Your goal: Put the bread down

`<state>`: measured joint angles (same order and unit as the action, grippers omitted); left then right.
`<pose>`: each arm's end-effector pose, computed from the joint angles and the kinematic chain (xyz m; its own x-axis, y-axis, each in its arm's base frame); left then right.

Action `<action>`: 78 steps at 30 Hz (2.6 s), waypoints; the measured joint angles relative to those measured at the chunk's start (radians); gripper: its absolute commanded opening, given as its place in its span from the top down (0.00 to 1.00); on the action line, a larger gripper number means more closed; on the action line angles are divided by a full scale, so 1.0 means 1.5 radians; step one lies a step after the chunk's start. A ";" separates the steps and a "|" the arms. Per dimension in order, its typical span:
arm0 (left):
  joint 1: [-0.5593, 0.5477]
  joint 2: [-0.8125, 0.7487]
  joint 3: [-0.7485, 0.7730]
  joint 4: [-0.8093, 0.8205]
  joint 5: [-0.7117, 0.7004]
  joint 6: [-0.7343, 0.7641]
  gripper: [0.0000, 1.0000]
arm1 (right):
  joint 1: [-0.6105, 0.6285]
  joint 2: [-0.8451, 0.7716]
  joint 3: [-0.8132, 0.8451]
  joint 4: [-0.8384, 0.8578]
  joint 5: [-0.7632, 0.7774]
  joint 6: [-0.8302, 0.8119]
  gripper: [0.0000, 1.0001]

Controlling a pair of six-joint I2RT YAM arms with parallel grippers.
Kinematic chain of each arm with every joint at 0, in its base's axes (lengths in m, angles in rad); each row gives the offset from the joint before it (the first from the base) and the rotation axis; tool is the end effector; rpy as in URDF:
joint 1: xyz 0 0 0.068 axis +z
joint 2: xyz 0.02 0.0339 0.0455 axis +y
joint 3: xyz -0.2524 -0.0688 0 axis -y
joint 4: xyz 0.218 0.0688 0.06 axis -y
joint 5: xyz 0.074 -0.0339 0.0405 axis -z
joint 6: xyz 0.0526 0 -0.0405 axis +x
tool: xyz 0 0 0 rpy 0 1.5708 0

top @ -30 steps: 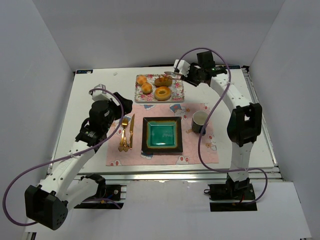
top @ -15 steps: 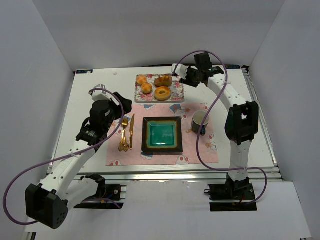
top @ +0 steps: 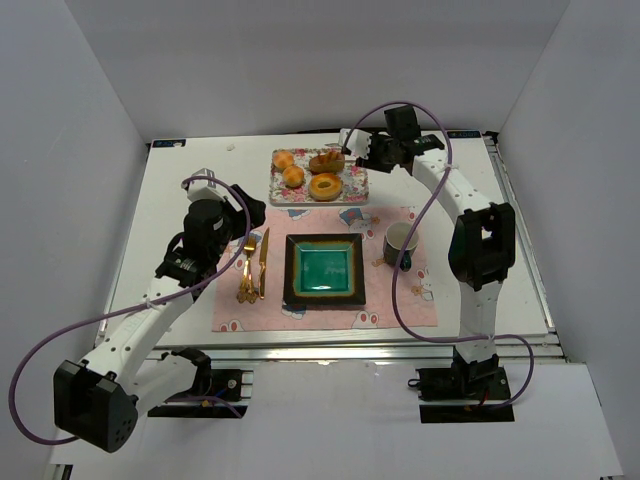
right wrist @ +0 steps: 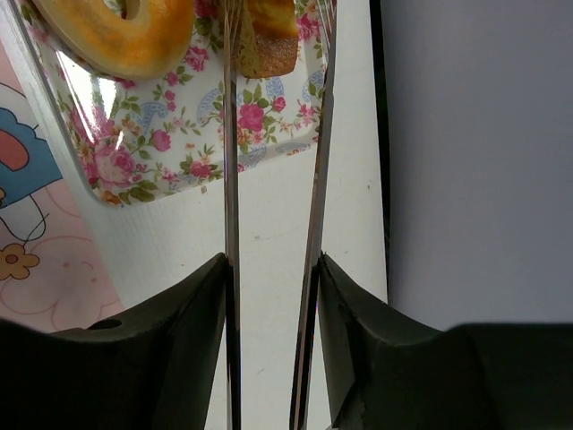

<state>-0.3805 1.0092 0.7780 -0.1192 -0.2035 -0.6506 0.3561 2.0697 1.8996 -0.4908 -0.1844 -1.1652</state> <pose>0.2170 -0.0753 0.2925 -0.3672 -0.4920 -0.7894 -0.0439 0.8569 -0.5137 0.4325 0.1712 0.2802 0.2126 -0.8847 -0.4149 -0.7174 0.1470 -0.6810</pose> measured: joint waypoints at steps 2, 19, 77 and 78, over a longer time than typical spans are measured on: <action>0.000 0.000 0.000 0.000 0.000 0.000 0.13 | 0.001 0.000 0.000 0.000 0.001 -0.004 0.51; 0.000 0.000 0.000 0.000 0.000 0.002 0.13 | 0.003 0.040 0.001 0.010 0.012 -0.021 0.51; 0.004 -0.073 -0.023 0.000 -0.012 -0.021 0.31 | 0.146 -0.649 -0.709 -0.057 -0.127 0.141 0.50; 0.004 -0.073 -0.023 0.000 -0.012 -0.021 0.31 | 0.147 -0.652 -0.709 -0.063 -0.131 0.140 0.50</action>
<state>-0.3748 0.8993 0.7433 -0.1196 -0.2214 -0.6815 0.5766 1.0920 0.8368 -0.5846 -0.3805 -0.9554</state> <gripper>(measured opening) 0.687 0.489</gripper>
